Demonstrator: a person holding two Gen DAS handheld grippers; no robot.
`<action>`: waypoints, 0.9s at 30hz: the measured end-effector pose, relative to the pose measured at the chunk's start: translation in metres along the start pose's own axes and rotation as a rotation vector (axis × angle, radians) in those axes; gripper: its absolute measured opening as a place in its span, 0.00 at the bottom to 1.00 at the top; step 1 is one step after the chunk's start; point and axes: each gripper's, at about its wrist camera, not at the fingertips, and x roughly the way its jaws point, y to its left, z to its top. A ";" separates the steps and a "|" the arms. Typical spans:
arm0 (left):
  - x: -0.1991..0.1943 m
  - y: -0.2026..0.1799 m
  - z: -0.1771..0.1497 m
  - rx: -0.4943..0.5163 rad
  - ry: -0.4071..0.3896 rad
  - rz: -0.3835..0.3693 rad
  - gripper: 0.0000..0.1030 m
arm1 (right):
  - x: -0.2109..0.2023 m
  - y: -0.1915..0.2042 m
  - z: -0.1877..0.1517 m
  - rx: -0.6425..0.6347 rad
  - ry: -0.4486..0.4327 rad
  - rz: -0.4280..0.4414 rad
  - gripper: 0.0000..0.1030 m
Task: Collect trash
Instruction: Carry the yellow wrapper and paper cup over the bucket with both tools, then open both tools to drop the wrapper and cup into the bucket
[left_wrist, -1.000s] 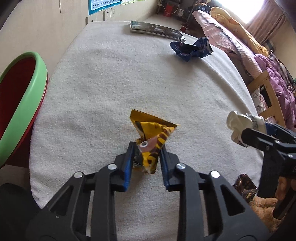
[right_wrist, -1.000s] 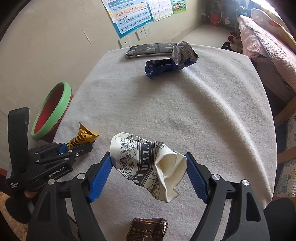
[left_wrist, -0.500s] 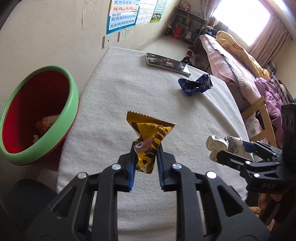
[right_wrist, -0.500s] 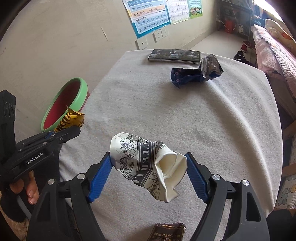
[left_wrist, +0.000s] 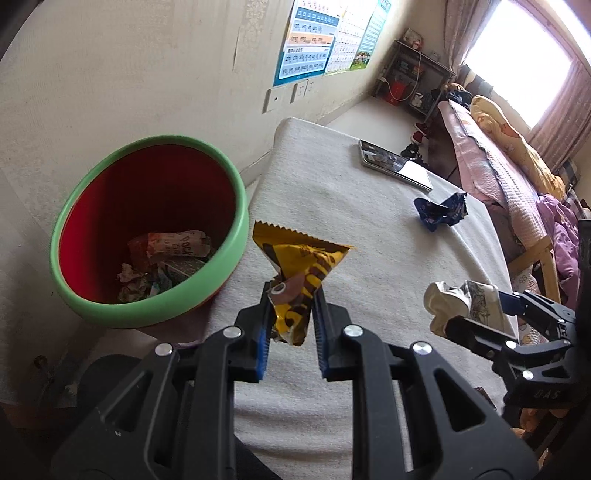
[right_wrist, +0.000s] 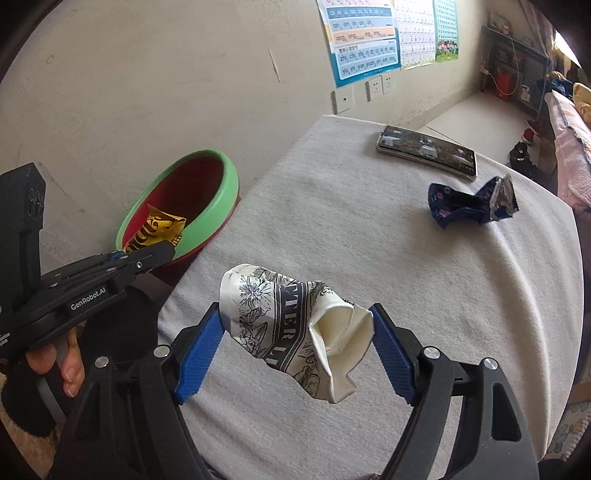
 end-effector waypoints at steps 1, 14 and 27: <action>-0.002 0.004 0.001 -0.007 -0.004 0.007 0.19 | 0.000 0.004 0.002 -0.009 -0.003 0.005 0.74; -0.017 0.058 0.013 -0.080 -0.067 0.117 0.19 | 0.024 0.053 0.033 -0.119 0.006 0.032 0.74; -0.020 0.119 0.024 -0.176 -0.078 0.237 0.23 | 0.066 0.109 0.093 -0.178 -0.023 0.123 0.74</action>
